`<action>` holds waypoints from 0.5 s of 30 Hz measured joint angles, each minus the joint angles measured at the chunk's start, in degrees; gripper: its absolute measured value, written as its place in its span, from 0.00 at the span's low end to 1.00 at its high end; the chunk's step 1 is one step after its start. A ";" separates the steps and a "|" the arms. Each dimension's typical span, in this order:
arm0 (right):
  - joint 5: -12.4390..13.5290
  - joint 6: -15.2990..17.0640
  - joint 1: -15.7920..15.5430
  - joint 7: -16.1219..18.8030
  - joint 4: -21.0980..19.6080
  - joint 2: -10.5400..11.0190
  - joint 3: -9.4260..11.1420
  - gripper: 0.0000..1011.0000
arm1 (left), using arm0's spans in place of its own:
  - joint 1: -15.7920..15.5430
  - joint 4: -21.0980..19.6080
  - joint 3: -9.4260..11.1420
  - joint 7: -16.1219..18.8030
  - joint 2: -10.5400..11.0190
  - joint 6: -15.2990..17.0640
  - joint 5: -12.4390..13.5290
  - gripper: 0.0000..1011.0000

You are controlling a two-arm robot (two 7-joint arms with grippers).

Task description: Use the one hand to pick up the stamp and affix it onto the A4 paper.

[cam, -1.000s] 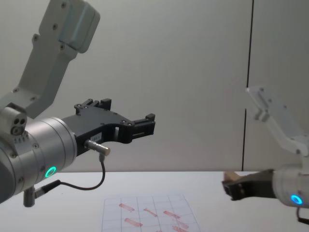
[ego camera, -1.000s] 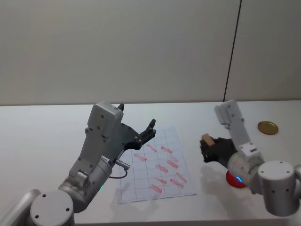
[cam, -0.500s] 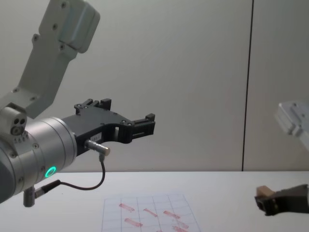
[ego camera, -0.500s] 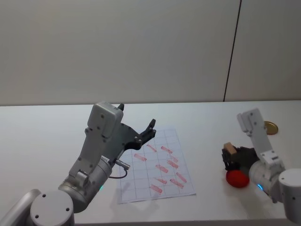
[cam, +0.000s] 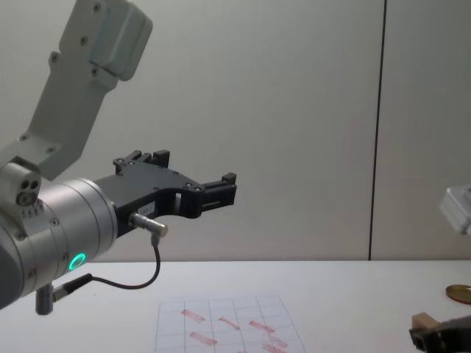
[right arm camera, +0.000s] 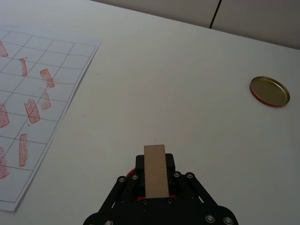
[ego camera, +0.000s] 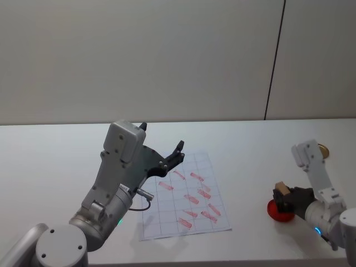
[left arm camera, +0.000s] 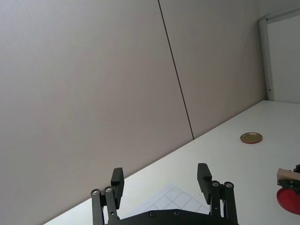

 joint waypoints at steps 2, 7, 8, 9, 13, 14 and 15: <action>0.09 0.01 0.09 0.32 0.61 0.03 0.06 0.22 | 0.00 0.00 0.00 0.00 0.00 0.00 0.00 0.98; 0.14 0.02 0.33 1.00 1.94 0.04 0.14 0.22 | 0.00 0.00 0.00 0.00 0.00 0.00 0.00 0.98; 0.15 0.02 0.37 1.11 2.08 0.04 0.15 0.22 | 0.00 0.00 0.00 0.00 0.00 0.00 0.00 0.98; 0.16 0.01 0.45 1.25 2.37 0.04 0.16 0.25 | 0.00 0.00 0.00 0.00 0.00 0.00 0.00 0.98; 0.16 -0.17 0.60 1.54 2.93 -0.01 0.18 0.36 | 0.00 0.00 0.00 0.00 0.00 0.00 0.00 0.98; 0.16 -0.22 0.61 1.58 2.98 -0.01 0.19 0.40 | 0.00 0.00 0.00 0.00 0.00 0.00 0.00 0.98; 0.16 -0.33 0.67 1.65 3.13 -0.03 0.19 0.42 | 0.00 0.00 0.00 0.00 0.00 0.00 0.00 0.98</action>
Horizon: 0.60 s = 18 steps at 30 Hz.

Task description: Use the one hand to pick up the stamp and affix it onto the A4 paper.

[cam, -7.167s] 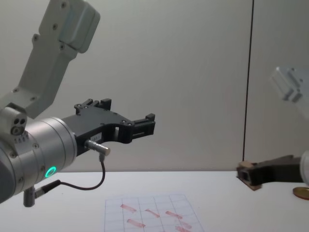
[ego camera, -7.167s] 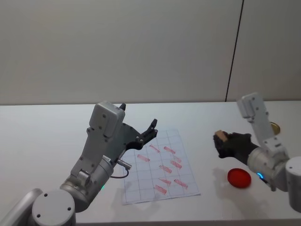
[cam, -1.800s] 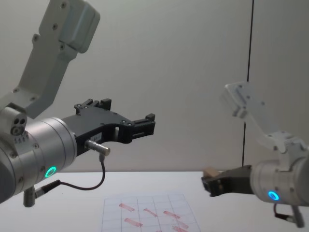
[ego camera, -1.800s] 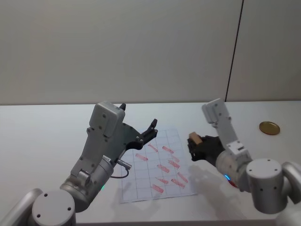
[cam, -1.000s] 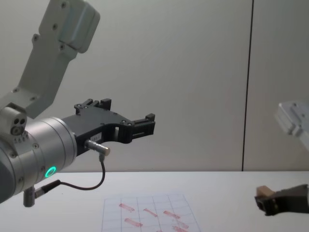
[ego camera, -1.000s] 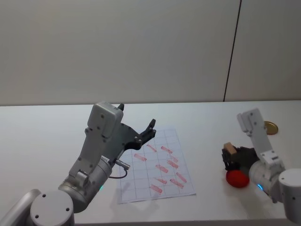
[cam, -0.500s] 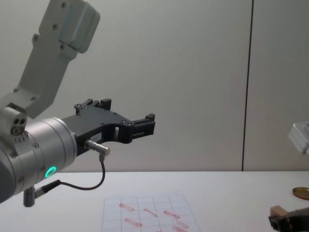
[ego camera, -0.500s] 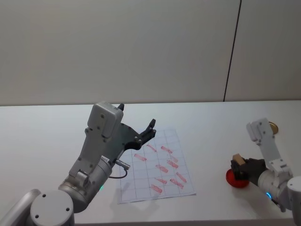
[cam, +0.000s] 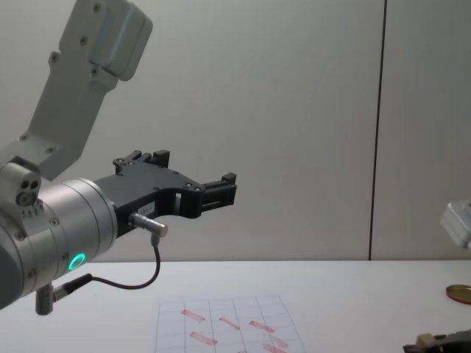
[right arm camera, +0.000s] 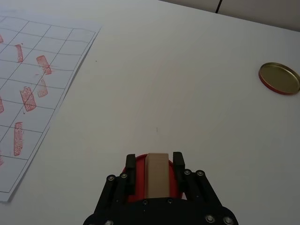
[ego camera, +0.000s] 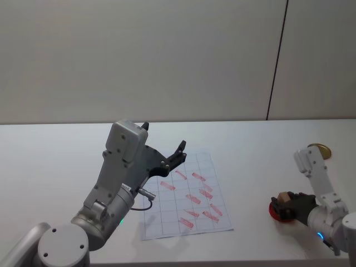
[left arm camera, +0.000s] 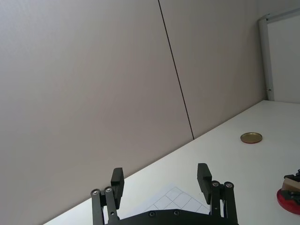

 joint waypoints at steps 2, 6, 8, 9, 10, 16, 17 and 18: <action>0.00 -0.12 0.06 0.03 0.08 -0.02 0.00 0.48 | 0.00 0.00 0.00 0.00 0.00 0.00 0.00 0.98; 0.00 -0.39 0.10 0.04 0.08 -0.06 0.01 0.61 | 0.00 0.00 0.00 0.00 0.00 0.00 0.00 0.98; 0.01 -0.52 0.10 0.01 -0.18 -0.07 0.03 0.69 | 0.00 0.00 0.00 0.00 0.00 0.00 0.00 0.98; 0.02 -0.56 0.09 -0.01 -0.33 -0.06 0.04 0.70 | 0.00 0.00 0.00 0.00 0.00 0.00 0.00 0.98; 0.04 -0.60 0.08 -0.03 -0.48 -0.06 0.05 0.75 | 0.00 0.00 0.00 0.00 0.00 0.00 0.00 0.98; 0.30 -0.92 -0.46 -0.50 -2.61 0.11 0.22 0.91 | 0.00 0.00 0.00 0.00 0.00 0.00 0.00 0.98; 0.39 -1.03 -0.67 -0.64 -3.28 0.20 0.26 0.93 | 0.00 0.00 0.00 0.00 0.00 0.00 0.00 0.98; 0.44 -1.09 -0.79 -0.71 -3.65 0.24 0.29 0.96 | 0.00 0.00 0.00 0.00 0.00 0.00 0.00 0.98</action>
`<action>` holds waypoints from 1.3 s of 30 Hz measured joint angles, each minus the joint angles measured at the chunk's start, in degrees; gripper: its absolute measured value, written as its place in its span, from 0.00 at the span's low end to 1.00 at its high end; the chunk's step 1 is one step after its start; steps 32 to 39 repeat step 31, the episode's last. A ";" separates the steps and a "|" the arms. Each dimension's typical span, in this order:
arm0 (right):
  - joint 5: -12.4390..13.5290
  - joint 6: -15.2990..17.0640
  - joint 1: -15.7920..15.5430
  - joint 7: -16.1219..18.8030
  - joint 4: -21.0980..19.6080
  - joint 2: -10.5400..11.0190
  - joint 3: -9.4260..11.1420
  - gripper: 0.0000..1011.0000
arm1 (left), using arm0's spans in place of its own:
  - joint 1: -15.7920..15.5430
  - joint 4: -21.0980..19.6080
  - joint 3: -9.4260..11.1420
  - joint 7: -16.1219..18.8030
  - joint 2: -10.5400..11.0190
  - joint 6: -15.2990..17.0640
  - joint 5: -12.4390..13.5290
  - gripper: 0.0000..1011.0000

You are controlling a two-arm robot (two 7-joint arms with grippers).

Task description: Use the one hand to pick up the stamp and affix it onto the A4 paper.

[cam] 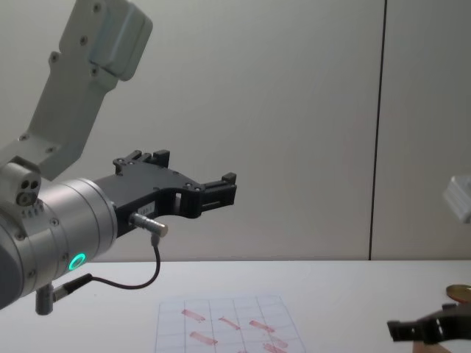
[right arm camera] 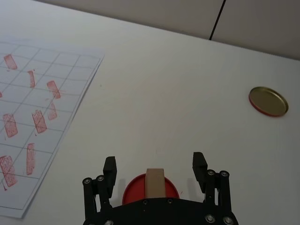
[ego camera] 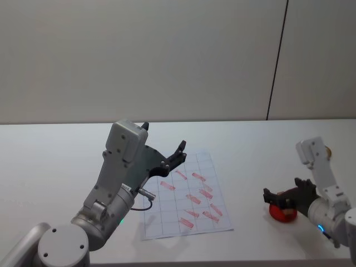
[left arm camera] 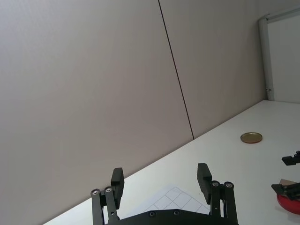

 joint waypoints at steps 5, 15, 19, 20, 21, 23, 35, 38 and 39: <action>0.45 -0.69 -1.19 -0.74 -3.33 0.47 0.27 0.99 | 0.00 0.00 0.00 0.00 0.00 0.00 0.00 0.98; 1.37 -3.09 -4.35 -2.25 -10.25 1.89 1.07 0.99 | 0.00 0.00 0.00 0.00 0.00 0.00 0.00 0.98; 1.67 -3.72 -5.32 -2.66 -12.30 2.36 1.33 0.99 | 0.00 0.00 0.00 0.00 0.00 0.00 0.00 0.98; 1.77 -3.92 -5.63 -2.80 -12.93 2.51 1.39 0.99 | 0.00 0.00 0.00 0.00 0.00 0.00 0.00 0.98; 1.82 -4.02 -5.76 -2.85 -13.20 2.57 1.43 0.99 | 0.00 0.00 0.00 0.00 0.00 0.00 0.00 0.98; 1.93 -4.27 -6.12 -3.01 -13.94 2.75 1.54 0.99 | 0.00 0.00 0.00 0.00 0.00 0.00 0.00 0.98; 2.19 -4.83 -6.99 -3.35 -15.68 3.14 1.75 0.99 | 0.00 0.00 0.00 0.00 0.00 0.00 0.00 0.98; 2.19 -4.83 -6.99 -3.35 -15.68 3.14 1.75 0.99 | 0.00 0.00 0.00 0.00 0.00 0.00 0.00 0.98; 2.19 -4.83 -6.99 -3.35 -15.68 3.14 1.75 0.99 | 0.00 0.00 0.00 0.00 0.00 0.00 0.00 0.98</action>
